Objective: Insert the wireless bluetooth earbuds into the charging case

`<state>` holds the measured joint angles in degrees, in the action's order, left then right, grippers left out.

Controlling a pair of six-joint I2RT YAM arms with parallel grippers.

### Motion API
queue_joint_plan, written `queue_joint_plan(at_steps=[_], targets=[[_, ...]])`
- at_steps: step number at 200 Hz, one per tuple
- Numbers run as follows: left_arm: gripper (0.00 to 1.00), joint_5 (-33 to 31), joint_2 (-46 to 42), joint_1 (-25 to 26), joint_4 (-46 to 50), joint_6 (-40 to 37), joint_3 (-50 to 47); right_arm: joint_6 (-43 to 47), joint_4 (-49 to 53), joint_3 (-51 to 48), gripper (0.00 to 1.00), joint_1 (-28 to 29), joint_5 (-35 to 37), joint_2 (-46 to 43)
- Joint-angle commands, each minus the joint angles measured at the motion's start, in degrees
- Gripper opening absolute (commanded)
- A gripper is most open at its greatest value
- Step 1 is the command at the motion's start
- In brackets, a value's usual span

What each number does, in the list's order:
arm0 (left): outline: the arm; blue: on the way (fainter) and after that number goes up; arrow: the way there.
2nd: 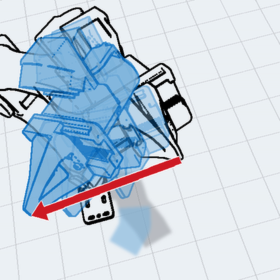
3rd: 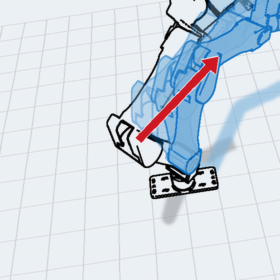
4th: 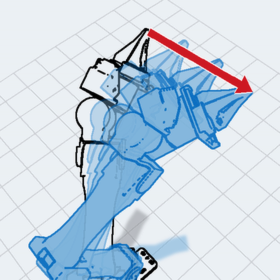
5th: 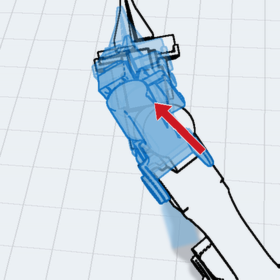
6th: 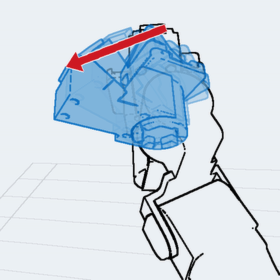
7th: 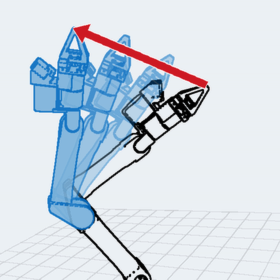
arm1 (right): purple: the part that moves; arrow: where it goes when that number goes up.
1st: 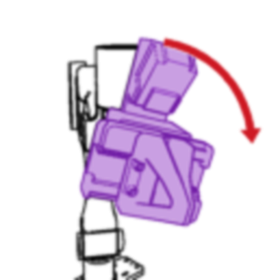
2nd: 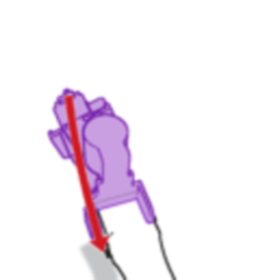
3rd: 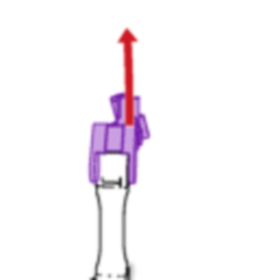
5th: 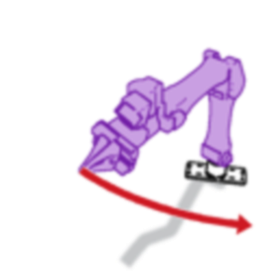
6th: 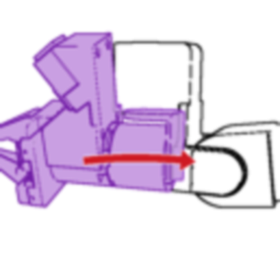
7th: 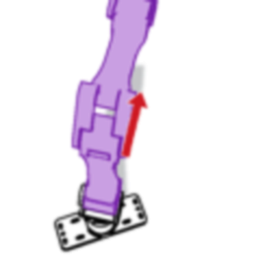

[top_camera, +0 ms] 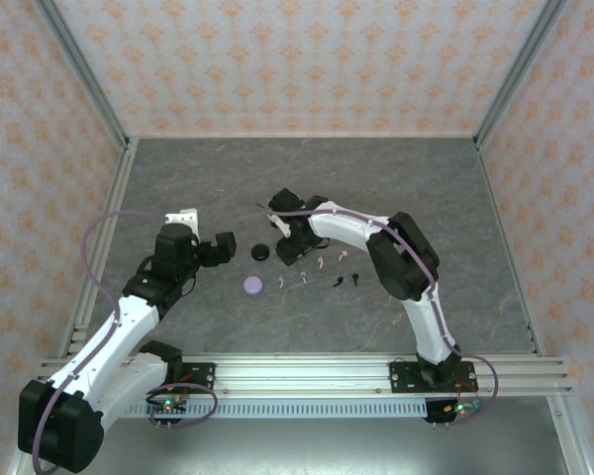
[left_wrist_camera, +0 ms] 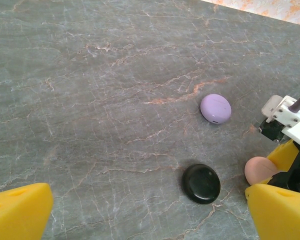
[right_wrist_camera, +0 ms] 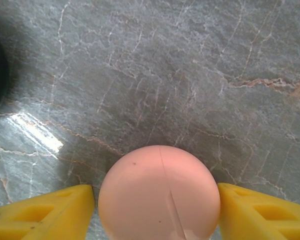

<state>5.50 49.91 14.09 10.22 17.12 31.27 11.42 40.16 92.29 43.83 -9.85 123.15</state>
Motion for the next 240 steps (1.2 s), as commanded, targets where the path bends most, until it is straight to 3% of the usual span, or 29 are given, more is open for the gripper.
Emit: queue_joint_plan(at_steps=[1,19,61,93,124,165,190,240], targets=[[1.0,0.0,0.0,-0.5,-0.2,0.9,0.1,0.8,1.2,1.2,0.68,0.1,2.2,2.3],[1.0,0.2,0.1,-0.5,-0.4,0.9,0.0,0.8,1.3,1.0,0.66,-0.1,1.9,2.3],[1.0,3.0,0.2,-0.4,1.0,-1.3,1.7,0.4,-2.7,-3.1,0.49,-0.8,-0.2,-2.6],[1.0,8.9,0.6,-0.5,5.7,-5.1,6.4,0.5,-9.4,-10.4,0.48,-2.2,-1.2,-13.0],[0.98,20.2,1.9,-0.5,4.7,-3.1,9.7,1.5,-18.9,-20.2,0.48,-2.8,-2.9,-25.6],[0.84,34.0,7.3,0.4,2.9,1.8,15.7,4.9,-34.4,-34.1,0.47,-2.5,-5.6,-41.0],[0.81,36.7,11.0,3.1,3.7,2.0,19.7,8.1,-43.0,-41.5,0.47,-0.8,-4.9,-48.4],[0.79,39.6,18.0,9.7,-0.4,5.3,25.0,12.1,-48.1,-46.9,0.47,0.8,-2.9,-54.8]])
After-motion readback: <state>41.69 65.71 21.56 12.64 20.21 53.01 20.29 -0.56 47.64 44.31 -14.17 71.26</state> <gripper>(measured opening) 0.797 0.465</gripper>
